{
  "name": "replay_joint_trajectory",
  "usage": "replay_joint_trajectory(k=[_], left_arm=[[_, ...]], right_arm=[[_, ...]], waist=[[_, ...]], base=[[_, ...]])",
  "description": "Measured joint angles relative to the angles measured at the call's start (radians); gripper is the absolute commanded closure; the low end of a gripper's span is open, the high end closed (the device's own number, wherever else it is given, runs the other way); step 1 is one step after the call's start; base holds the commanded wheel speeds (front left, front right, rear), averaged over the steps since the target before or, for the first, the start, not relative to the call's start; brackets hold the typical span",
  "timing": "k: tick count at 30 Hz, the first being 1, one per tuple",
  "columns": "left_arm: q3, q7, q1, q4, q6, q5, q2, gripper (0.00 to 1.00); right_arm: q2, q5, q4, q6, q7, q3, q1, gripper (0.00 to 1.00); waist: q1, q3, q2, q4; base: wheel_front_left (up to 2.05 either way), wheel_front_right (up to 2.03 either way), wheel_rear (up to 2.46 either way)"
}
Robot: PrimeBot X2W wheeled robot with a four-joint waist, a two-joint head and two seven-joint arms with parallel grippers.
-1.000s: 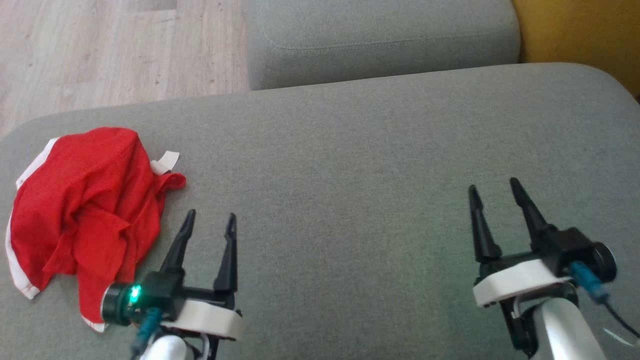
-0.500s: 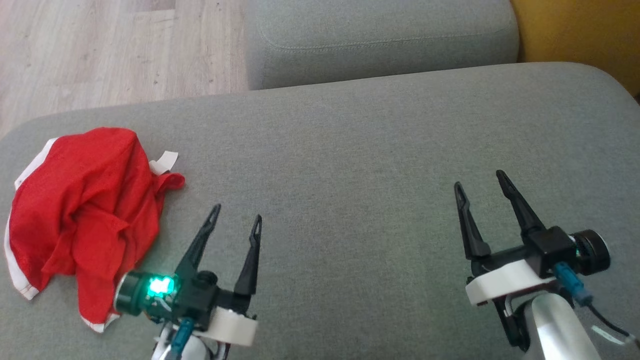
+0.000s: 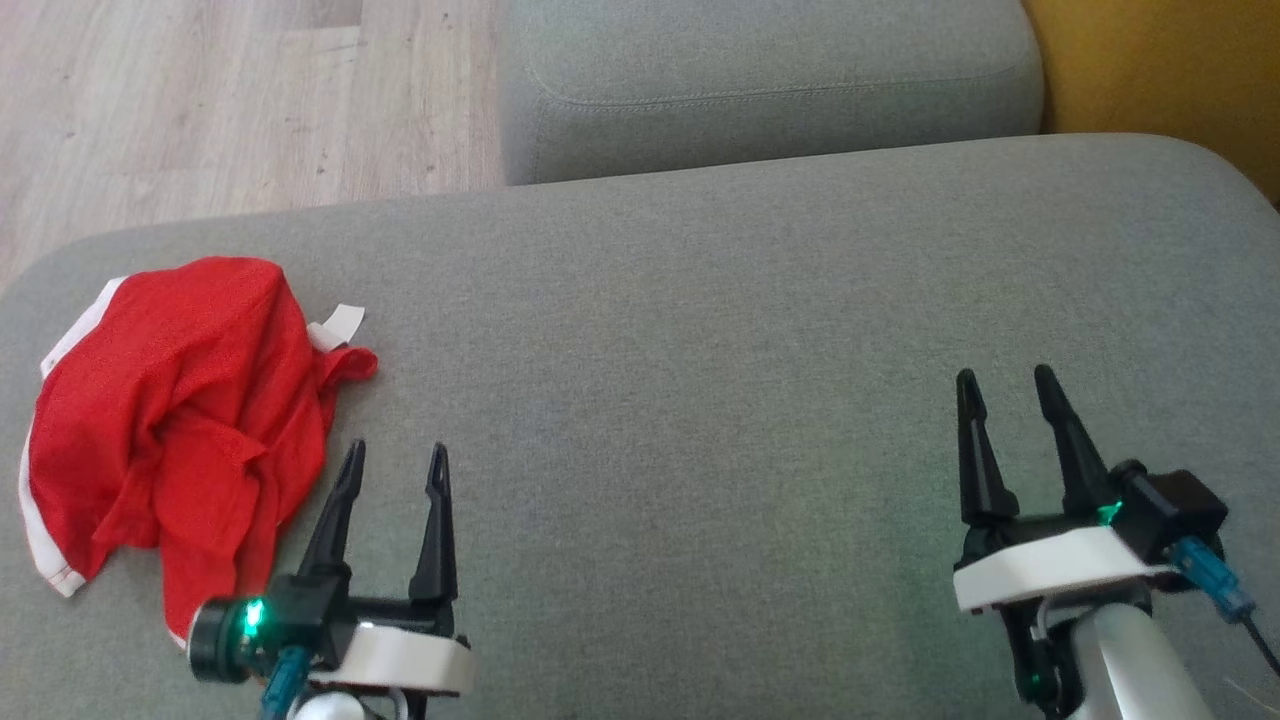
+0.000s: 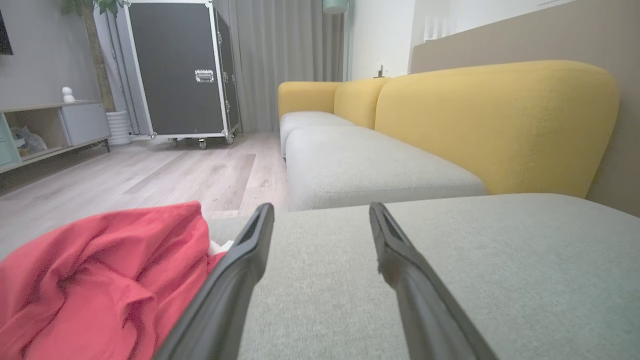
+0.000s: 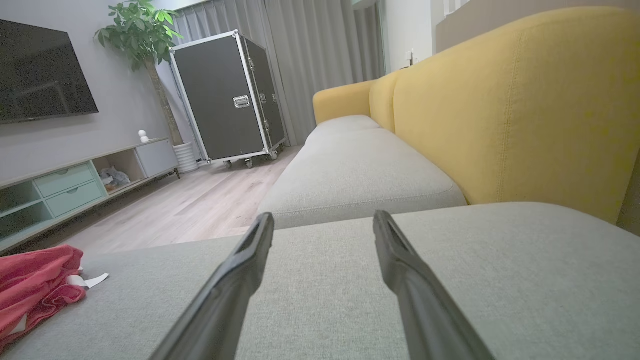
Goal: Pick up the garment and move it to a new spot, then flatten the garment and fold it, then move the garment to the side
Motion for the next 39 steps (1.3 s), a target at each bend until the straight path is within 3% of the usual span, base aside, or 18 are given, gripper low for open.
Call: replay_joint_trajectory(k=[14,23,39], left_arm=[[0.063,0.000,0.006,0.069,-0.039,0.023,-0.046,0.00],[0.100,0.000,0.007,0.081,-0.042,0.036,-0.052,0.00],[0.158,0.000,0.059,0.069,-0.040,0.063,-0.053,0.00]], right_arm=[[0.000,0.012,0.058,0.000,0.000,0.002,0.014,0.00],[0.000,0.005,0.058,0.000,0.000,0.040,0.014,0.00],[-0.001,0.048,0.053,0.000,0.000,0.145,0.040,0.00]], waist=[[0.0000,-0.001,0.0000,-0.006],[0.0000,-0.010,0.0000,0.027],[0.0000,-0.054,0.0000,0.201]], base=[[0.00,0.00,0.00],[0.00,0.00,0.00],[0.00,0.00,0.00]])
